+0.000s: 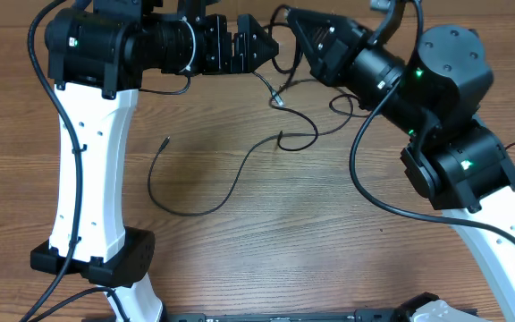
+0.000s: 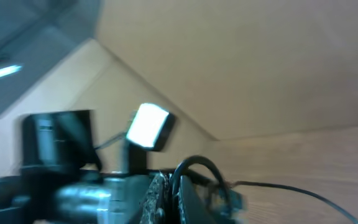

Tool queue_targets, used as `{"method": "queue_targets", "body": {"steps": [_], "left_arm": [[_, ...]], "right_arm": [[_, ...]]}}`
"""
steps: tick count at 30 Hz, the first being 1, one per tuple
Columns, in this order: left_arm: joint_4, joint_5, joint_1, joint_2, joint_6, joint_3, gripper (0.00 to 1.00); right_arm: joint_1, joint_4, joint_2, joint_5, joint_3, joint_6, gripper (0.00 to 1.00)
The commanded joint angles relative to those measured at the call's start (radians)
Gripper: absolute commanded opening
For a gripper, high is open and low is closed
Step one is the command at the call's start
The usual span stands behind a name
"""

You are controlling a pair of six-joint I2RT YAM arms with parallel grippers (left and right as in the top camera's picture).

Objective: Untangle cables

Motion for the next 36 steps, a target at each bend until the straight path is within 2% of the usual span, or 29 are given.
{"method": "queue_targets", "body": {"steps": [1, 7, 17, 21, 25, 29, 30, 31, 32, 33, 35, 36], "left_arm": [[0.0, -0.077, -0.027, -0.007, -0.007, 0.001, 1.0], [-0.002, -0.177, -0.051, -0.006, -0.01, 0.001, 1.0], [-0.08, -0.325, -0.051, 0.058, -0.009, 0.001, 0.99], [-0.103, -0.366, -0.05, 0.126, -0.006, 0.001, 0.95], [-0.105, -0.369, -0.049, 0.167, -0.006, 0.001, 0.85], [-0.089, -0.324, -0.051, 0.162, 0.003, 0.002, 0.82], [-0.088, -0.308, -0.052, 0.156, 0.017, 0.002, 0.82], [-0.09, -0.291, -0.052, 0.151, 0.029, 0.002, 0.82], [-0.097, -0.269, -0.052, 0.145, 0.041, 0.002, 0.83], [-0.105, -0.243, -0.052, 0.138, 0.052, 0.002, 0.86], [-0.129, -0.204, -0.052, 0.128, 0.062, 0.002, 0.88], [-0.145, -0.203, -0.052, 0.124, 0.062, 0.002, 0.88]], "right_arm": [[-0.002, 0.062, -0.001, -0.092, 0.028, 0.107, 0.04], [-0.002, 0.133, -0.001, -0.17, 0.028, 0.188, 0.04], [-0.005, 0.233, -0.021, -0.183, 0.029, 0.195, 0.04], [-0.024, 0.264, -0.047, -0.182, 0.029, 0.195, 0.04], [-0.058, 0.225, -0.079, -0.183, 0.029, 0.186, 0.04], [-0.082, 0.09, -0.085, -0.187, 0.029, 0.125, 0.04], [-0.084, 0.045, -0.085, -0.187, 0.029, 0.1, 0.07], [-0.085, -0.011, -0.083, -0.186, 0.029, 0.054, 0.19], [-0.086, -0.063, -0.08, -0.182, 0.029, 0.01, 0.39], [-0.086, -0.124, -0.076, -0.178, 0.029, -0.037, 0.51], [-0.086, -0.227, -0.064, -0.164, 0.029, -0.101, 0.69], [-0.086, -0.276, -0.056, -0.154, 0.028, -0.111, 0.74]]}}
